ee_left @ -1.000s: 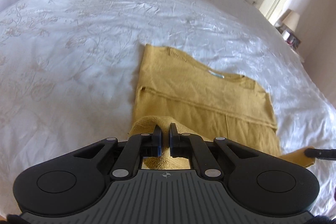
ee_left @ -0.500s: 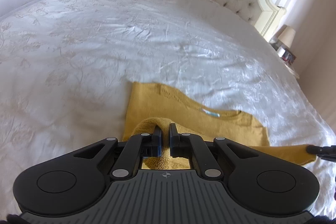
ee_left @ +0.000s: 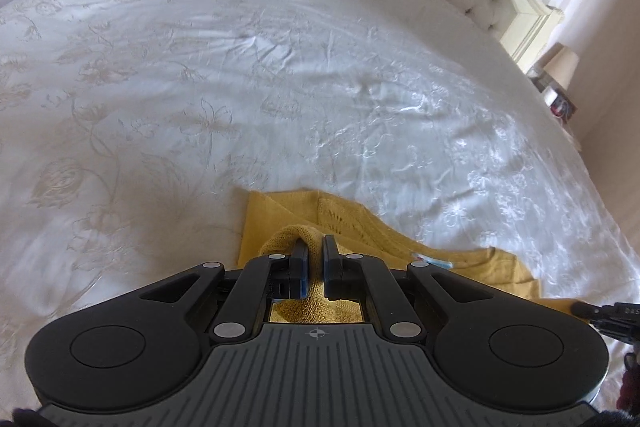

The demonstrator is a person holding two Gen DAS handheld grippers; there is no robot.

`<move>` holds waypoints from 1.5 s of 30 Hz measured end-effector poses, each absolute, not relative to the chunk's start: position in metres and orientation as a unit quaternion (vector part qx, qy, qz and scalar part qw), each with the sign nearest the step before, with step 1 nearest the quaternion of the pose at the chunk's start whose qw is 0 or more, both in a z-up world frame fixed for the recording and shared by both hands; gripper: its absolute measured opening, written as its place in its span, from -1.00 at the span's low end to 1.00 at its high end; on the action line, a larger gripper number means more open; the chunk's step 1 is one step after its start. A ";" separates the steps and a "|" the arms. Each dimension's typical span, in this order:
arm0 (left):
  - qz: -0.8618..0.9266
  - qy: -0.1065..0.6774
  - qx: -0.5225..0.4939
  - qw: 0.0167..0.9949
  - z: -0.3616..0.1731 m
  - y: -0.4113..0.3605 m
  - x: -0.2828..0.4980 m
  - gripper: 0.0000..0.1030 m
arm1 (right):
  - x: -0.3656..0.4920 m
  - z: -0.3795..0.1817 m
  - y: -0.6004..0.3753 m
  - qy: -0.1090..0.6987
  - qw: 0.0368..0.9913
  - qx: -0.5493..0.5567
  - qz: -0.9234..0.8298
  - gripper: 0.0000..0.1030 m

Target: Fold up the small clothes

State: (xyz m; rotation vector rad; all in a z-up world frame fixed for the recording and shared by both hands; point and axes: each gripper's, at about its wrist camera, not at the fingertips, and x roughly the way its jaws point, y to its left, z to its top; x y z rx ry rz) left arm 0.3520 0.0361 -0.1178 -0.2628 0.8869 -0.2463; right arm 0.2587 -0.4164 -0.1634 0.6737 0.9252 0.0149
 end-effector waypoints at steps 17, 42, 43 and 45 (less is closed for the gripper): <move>-0.077 0.430 -0.108 0.893 -0.136 0.044 0.403 0.15 | 0.287 -0.180 -0.435 0.417 0.842 0.338 -0.055 0.15; -0.206 0.492 0.058 0.844 -0.188 -0.044 0.350 0.18 | 0.316 -0.195 -0.312 0.518 0.845 0.023 0.131 0.14; -0.207 0.488 0.057 0.846 -0.187 -0.045 0.358 0.18 | 0.323 -0.193 -0.313 0.511 0.850 0.031 0.125 0.14; -0.206 0.479 0.052 0.852 -0.183 -0.048 0.376 0.18 | 0.340 -0.186 -0.319 0.495 0.861 0.045 0.109 0.14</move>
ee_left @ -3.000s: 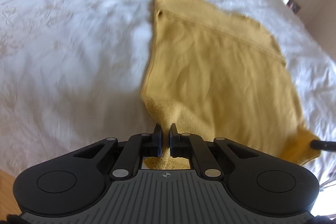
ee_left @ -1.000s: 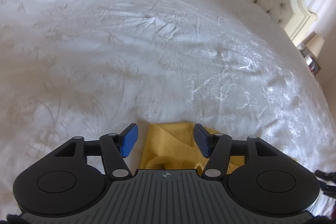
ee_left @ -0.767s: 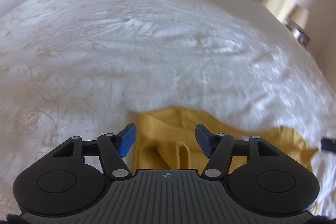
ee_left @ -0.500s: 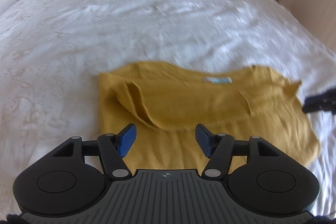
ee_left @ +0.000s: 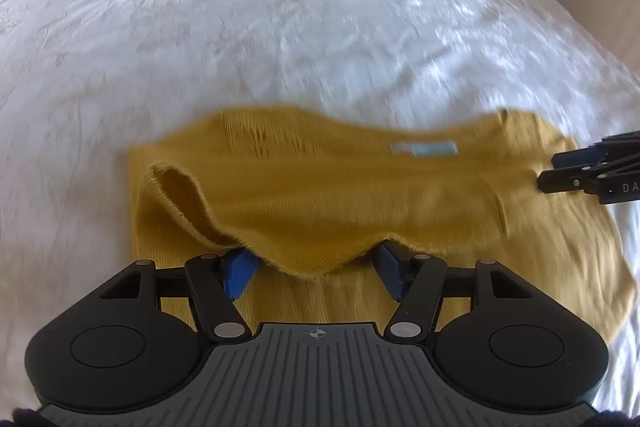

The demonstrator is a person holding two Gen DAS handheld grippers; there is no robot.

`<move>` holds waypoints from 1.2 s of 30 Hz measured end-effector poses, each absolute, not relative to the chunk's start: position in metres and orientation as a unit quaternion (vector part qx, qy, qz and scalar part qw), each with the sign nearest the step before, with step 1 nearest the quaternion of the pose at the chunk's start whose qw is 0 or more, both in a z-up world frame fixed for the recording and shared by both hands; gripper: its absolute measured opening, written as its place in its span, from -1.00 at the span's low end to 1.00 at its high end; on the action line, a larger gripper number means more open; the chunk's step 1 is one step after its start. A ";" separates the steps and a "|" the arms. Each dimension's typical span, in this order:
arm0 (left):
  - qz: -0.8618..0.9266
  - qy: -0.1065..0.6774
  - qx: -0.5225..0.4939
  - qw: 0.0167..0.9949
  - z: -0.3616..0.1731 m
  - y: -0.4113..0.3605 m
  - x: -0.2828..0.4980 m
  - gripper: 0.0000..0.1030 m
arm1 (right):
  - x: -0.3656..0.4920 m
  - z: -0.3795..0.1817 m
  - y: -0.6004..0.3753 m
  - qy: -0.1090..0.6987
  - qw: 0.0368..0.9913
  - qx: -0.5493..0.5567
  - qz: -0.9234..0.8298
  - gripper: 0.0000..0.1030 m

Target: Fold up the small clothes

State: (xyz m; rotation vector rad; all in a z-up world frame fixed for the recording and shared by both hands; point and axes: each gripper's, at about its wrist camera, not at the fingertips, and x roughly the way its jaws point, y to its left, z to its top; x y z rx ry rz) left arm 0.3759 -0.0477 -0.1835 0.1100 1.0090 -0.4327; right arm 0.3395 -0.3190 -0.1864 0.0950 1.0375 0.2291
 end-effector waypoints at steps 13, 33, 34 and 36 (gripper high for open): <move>-0.150 0.427 -0.019 0.891 -0.140 -0.030 0.422 0.20 | 0.330 -0.131 -0.322 0.423 0.893 0.085 0.130 0.14; -0.155 0.489 0.007 0.858 -0.188 -0.032 0.408 0.31 | 0.360 -0.186 -0.305 0.484 0.869 -0.006 0.102 0.15; -0.150 0.490 0.008 0.859 -0.187 -0.030 0.414 0.31 | 0.367 -0.181 -0.313 0.479 0.874 -0.005 0.086 0.15; -0.140 0.488 0.002 0.862 -0.181 -0.025 0.421 0.32 | 0.376 -0.171 -0.331 0.469 0.881 0.008 0.064 0.17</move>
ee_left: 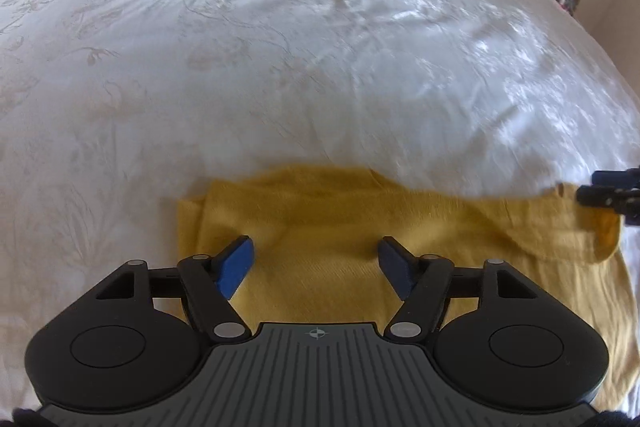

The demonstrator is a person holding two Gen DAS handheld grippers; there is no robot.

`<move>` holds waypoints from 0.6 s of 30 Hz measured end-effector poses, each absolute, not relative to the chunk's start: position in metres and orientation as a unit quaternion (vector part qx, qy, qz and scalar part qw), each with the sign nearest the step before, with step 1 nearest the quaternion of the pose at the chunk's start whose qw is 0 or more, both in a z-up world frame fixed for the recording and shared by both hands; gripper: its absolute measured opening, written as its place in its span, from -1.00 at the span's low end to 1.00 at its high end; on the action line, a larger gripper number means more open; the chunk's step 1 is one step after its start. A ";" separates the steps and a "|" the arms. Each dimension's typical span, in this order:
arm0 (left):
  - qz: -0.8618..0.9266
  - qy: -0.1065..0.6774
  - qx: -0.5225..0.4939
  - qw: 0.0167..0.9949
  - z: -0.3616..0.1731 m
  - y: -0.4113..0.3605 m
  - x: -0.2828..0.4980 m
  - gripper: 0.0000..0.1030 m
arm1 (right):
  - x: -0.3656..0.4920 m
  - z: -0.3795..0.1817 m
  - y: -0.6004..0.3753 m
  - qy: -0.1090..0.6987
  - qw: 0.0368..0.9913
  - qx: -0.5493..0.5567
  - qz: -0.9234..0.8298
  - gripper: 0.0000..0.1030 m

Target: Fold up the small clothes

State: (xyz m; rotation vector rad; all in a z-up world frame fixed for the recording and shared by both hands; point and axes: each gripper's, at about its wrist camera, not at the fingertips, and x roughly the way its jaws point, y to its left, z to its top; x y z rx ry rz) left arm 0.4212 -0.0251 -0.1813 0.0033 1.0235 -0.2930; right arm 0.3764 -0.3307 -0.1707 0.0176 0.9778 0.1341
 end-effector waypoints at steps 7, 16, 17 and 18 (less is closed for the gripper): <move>-0.113 0.481 -0.026 0.869 -0.164 -0.003 0.407 0.44 | 0.352 -0.149 -0.362 0.462 0.884 0.058 0.046 0.24; -0.140 0.512 -0.017 0.847 -0.169 0.006 0.342 0.54 | 0.296 -0.175 -0.323 0.513 0.849 0.071 0.110 0.24; -0.141 0.520 -0.016 0.842 -0.173 0.007 0.334 0.56 | 0.298 -0.179 -0.316 0.516 0.845 0.072 0.120 0.24; -0.137 0.527 -0.015 0.839 -0.176 0.009 0.328 0.57 | 0.300 -0.183 -0.310 0.517 0.843 0.071 0.127 0.24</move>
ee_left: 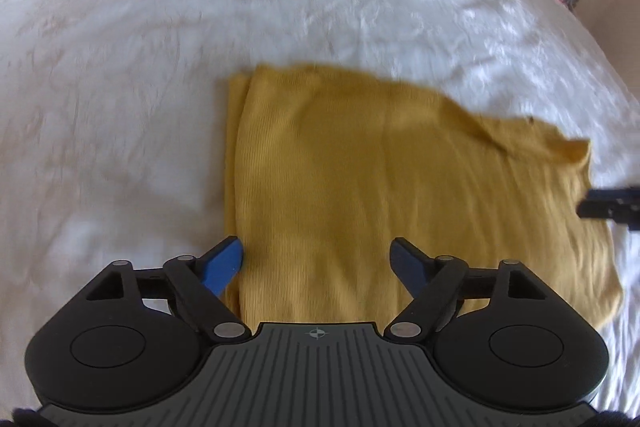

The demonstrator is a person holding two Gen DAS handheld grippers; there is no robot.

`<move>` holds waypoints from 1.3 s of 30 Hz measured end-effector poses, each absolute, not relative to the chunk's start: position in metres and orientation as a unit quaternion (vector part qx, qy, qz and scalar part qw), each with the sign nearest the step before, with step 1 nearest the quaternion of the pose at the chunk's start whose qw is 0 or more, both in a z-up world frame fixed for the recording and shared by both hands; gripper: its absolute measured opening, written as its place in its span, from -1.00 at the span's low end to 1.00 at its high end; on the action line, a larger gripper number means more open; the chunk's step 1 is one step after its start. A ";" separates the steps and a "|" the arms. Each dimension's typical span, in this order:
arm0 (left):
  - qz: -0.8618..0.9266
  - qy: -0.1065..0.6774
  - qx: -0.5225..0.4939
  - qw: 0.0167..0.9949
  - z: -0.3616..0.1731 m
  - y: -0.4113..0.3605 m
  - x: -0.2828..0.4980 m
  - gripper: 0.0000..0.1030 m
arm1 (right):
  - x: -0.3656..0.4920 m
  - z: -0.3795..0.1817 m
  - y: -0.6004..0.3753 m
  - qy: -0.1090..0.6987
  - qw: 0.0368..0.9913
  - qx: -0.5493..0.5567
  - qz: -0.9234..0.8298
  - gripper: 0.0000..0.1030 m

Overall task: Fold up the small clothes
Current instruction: 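Move both grippers to the folded edge of the sweater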

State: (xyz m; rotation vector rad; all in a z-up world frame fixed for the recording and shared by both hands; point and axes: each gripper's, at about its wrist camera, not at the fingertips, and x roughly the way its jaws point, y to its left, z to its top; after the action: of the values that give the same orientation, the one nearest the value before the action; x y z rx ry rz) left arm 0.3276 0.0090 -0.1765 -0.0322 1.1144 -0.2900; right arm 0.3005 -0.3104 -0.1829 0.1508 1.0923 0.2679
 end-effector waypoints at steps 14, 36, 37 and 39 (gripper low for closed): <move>-0.102 0.567 -0.028 0.817 -0.200 0.028 0.311 0.74 | 0.359 -0.180 -0.351 0.478 0.871 0.112 0.018 0.26; -0.145 0.539 -0.008 0.830 -0.193 0.034 0.271 0.58 | 0.170 -0.199 -0.365 0.520 0.822 0.232 0.019 0.13; -0.145 0.538 -0.009 0.830 -0.194 0.035 0.270 0.57 | 0.172 -0.201 -0.365 0.522 0.820 0.234 0.019 0.10; -0.145 0.538 -0.017 0.830 -0.195 0.037 0.268 0.57 | 0.173 -0.205 -0.368 0.527 0.816 0.239 0.016 0.06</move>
State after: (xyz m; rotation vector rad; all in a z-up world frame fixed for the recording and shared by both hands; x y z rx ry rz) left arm 0.2683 0.0374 -0.1947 -0.0366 1.1406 -0.3076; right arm 0.1729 -0.3680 -0.2047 0.5100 1.1235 0.0335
